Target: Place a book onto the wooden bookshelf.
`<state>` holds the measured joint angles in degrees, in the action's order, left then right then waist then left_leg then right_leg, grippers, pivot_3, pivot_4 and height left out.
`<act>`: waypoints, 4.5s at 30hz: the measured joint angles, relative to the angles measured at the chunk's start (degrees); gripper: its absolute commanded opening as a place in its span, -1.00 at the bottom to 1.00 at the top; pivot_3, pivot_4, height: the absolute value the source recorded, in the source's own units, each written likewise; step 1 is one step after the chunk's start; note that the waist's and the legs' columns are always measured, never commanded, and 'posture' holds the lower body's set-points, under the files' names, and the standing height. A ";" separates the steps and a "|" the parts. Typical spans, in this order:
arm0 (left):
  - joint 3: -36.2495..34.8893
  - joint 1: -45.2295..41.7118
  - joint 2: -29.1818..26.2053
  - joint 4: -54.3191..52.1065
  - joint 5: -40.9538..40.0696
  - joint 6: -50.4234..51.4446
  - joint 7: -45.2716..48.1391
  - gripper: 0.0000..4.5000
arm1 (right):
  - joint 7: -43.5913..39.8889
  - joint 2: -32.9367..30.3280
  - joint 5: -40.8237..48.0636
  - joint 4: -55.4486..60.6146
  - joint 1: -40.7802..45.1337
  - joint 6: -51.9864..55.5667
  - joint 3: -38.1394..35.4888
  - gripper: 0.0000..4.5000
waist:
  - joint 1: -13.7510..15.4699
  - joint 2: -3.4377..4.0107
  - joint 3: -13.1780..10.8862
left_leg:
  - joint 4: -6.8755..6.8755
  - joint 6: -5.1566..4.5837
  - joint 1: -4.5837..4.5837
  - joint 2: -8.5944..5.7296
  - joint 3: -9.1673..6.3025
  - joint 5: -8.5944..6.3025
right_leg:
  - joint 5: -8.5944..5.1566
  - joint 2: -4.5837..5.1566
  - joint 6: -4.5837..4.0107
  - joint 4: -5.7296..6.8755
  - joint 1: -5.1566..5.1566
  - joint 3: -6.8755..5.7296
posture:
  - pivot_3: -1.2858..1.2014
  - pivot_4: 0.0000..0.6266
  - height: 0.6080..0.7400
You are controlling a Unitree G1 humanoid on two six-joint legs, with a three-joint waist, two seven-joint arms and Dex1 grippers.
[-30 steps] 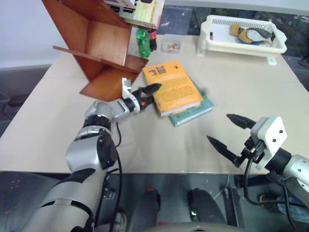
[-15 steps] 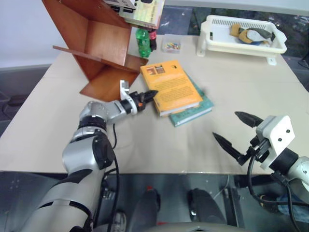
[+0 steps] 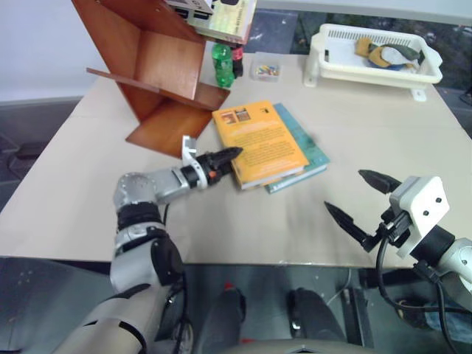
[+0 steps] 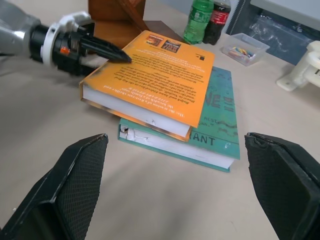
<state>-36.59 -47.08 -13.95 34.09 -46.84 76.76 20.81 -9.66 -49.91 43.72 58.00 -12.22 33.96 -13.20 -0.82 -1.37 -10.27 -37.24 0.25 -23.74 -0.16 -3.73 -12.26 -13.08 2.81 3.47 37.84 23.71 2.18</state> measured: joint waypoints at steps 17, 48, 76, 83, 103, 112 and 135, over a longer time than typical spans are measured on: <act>7.62 -12.08 -3.52 24.19 7.55 -15.57 11.45 0.69 | 1.58 -1.72 -0.41 0.03 -1.52 -0.82 0.03 1.00 | 0.10 -0.03 0.02 | -0.02 -0.01 -0.03 -0.07 0.01 0.00 | 0.00 0.00 -0.01 -0.08 -0.03 -0.01 | 0.03 -0.52 1.00; 12.81 -4.79 -8.88 -8.75 4.34 -4.05 18.39 -0.51 | 7.76 -6.35 2.95 -0.73 1.48 -5.85 5.34 1.00 | 0.01 -0.11 0.02 | -0.05 0.01 -0.04 0.19 0.05 0.00 | 0.00 -0.01 -0.02 -0.08 -0.05 0.04 | 0.03 -0.52 1.00; 49.35 -35.01 -40.68 33.84 68.68 -129.00 32.62 -0.51 | -11.88 10.15 -6.73 -14.07 19.48 -4.32 12.43 1.00 | -0.03 -0.39 -0.18 | -0.05 -0.17 -0.11 0.21 0.28 -0.10 | -0.05 -0.20 0.08 -0.25 0.01 0.11 | 0.03 -0.52 1.00; 60.27 -38.50 -40.79 40.84 85.62 -126.96 9.16 -0.51 | -9.30 11.18 -0.75 -9.19 25.70 -0.48 9.50 1.00 | 0.09 -0.44 -0.21 | -0.06 -0.17 -0.08 0.25 0.22 -0.10 | -0.08 -0.22 0.14 -0.12 0.03 0.01 | 0.03 -0.52 1.00; 55.54 -38.30 -41.08 43.93 82.08 -119.29 7.28 0.98 | -3.48 8.35 5.96 -3.97 25.91 5.80 3.70 1.00 | -0.33 -0.40 -0.19 | -0.11 -0.17 0.00 0.26 0.32 -0.10 | -0.01 -0.20 0.01 0.04 0.04 0.08 | 0.03 -0.52 1.00; 52.28 -33.60 -43.66 42.25 78.04 -118.78 11.41 0.45 | -6.27 8.40 3.70 -6.67 27.93 5.58 5.63 1.00 | -1.34 -0.31 -0.13 | -0.11 -0.17 0.13 0.28 0.38 -0.10 | -0.02 -0.20 0.04 0.13 0.01 0.14 | 0.03 -0.52 1.00; 55.31 -33.66 -45.74 42.17 82.62 -114.03 8.23 -0.50 | -4.89 9.75 1.12 -6.75 28.32 6.03 5.98 1.00 | -1.69 -0.27 -0.11 | -0.12 -0.17 0.08 0.32 0.39 -0.10 | -0.01 -0.25 0.04 0.15 0.07 0.15 | 0.03 -0.52 1.00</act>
<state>18.72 -80.73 -59.70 76.26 35.78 -37.28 29.04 -14.55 -40.16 44.84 51.25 16.10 39.99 -7.22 -2.51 -1.64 -10.38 -37.36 0.08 -23.65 0.16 -3.34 -12.36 -13.10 2.56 3.51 37.99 23.77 2.33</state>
